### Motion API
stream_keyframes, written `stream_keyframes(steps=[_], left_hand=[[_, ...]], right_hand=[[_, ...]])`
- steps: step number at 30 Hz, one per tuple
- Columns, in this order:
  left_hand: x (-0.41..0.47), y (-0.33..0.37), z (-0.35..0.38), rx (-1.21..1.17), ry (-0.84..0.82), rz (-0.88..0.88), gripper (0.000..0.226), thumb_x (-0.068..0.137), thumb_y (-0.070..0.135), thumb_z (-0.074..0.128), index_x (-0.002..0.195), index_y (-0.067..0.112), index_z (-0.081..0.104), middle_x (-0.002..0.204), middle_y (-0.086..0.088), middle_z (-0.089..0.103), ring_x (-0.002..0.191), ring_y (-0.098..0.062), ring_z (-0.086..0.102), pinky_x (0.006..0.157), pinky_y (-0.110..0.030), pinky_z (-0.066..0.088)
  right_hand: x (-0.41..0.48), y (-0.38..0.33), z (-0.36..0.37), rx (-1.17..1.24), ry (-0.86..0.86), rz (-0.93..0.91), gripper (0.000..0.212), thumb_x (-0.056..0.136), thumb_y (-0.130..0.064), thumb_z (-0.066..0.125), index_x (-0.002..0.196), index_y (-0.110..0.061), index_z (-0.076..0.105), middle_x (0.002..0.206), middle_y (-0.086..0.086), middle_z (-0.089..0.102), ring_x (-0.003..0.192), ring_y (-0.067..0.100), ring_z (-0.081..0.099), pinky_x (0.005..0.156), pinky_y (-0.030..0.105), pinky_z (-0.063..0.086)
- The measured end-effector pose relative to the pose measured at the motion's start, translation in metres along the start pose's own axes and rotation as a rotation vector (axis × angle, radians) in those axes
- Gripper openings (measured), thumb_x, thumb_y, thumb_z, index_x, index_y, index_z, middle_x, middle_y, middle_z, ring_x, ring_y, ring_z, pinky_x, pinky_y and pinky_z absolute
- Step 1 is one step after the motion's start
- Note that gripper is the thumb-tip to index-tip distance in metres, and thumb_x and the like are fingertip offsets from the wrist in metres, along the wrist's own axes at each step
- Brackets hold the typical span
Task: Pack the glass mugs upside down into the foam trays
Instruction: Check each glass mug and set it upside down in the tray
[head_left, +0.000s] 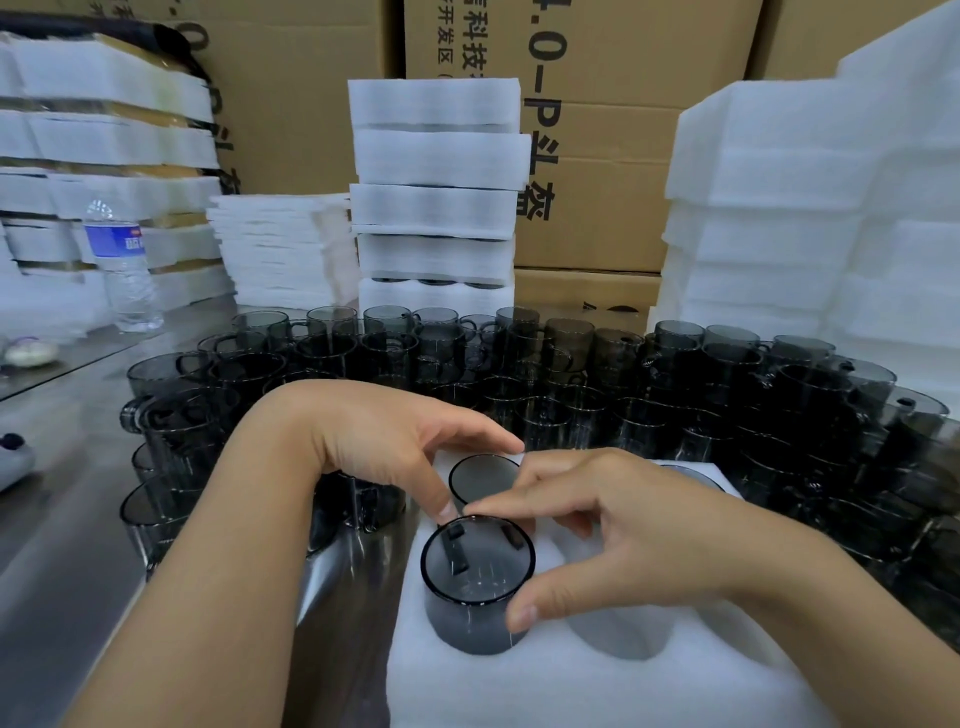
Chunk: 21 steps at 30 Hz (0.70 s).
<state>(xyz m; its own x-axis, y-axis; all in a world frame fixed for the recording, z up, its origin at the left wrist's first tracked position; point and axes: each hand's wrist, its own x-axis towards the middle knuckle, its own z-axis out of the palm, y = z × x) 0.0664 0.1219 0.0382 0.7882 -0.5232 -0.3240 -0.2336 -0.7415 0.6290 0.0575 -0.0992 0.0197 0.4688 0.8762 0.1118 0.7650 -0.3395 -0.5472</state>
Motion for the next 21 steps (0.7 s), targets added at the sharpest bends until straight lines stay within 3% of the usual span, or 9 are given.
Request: stream_keyframes(steps=[8,12,18,21], left_hand=[[0.002,-0.006,0.0,-0.027,-0.006,0.024,0.075,0.081,-0.005,0.068,0.144,0.019,0.036,0.143,0.01,0.046,0.133,-0.002,0.041,0.114,-0.036,0.031],[0.001,-0.007,0.0,-0.04,-0.004,0.065,0.074,0.077,0.001,0.07,0.142,0.017,0.04,0.142,0.008,0.048,0.134,-0.005,0.041,0.115,-0.038,0.03],[0.002,-0.008,-0.001,-0.028,-0.006,0.039,0.076,0.078,0.0,0.071,0.144,0.018,0.038,0.143,0.009,0.047,0.134,-0.004,0.039,0.116,-0.038,0.029],[0.003,-0.007,0.0,-0.009,0.007,0.02,0.076,0.079,0.001,0.073,0.144,0.02,0.038,0.143,0.011,0.046,0.134,-0.002,0.039,0.115,-0.036,0.029]], right_hand=[[-0.001,0.007,0.004,0.016,0.007,0.012,0.049,0.071,-0.061,0.066,0.118,-0.058,0.052,0.088,-0.021,0.05,0.072,-0.003,0.046,0.066,0.008,0.033],[0.002,0.012,0.007,0.144,0.102,0.003,0.04,0.076,-0.061,0.055,0.115,-0.053,0.057,0.09,-0.017,0.057,0.066,0.009,0.043,0.063,0.018,0.038],[0.004,0.013,0.007,0.113,0.044,-0.008,0.039,0.075,-0.057,0.066,0.113,-0.059,0.057,0.091,-0.007,0.055,0.066,0.001,0.042,0.064,0.01,0.032],[0.004,0.011,0.003,0.126,0.002,0.004,0.039,0.073,-0.057,0.066,0.112,-0.057,0.06,0.09,-0.016,0.053,0.068,-0.001,0.042,0.065,0.009,0.032]])
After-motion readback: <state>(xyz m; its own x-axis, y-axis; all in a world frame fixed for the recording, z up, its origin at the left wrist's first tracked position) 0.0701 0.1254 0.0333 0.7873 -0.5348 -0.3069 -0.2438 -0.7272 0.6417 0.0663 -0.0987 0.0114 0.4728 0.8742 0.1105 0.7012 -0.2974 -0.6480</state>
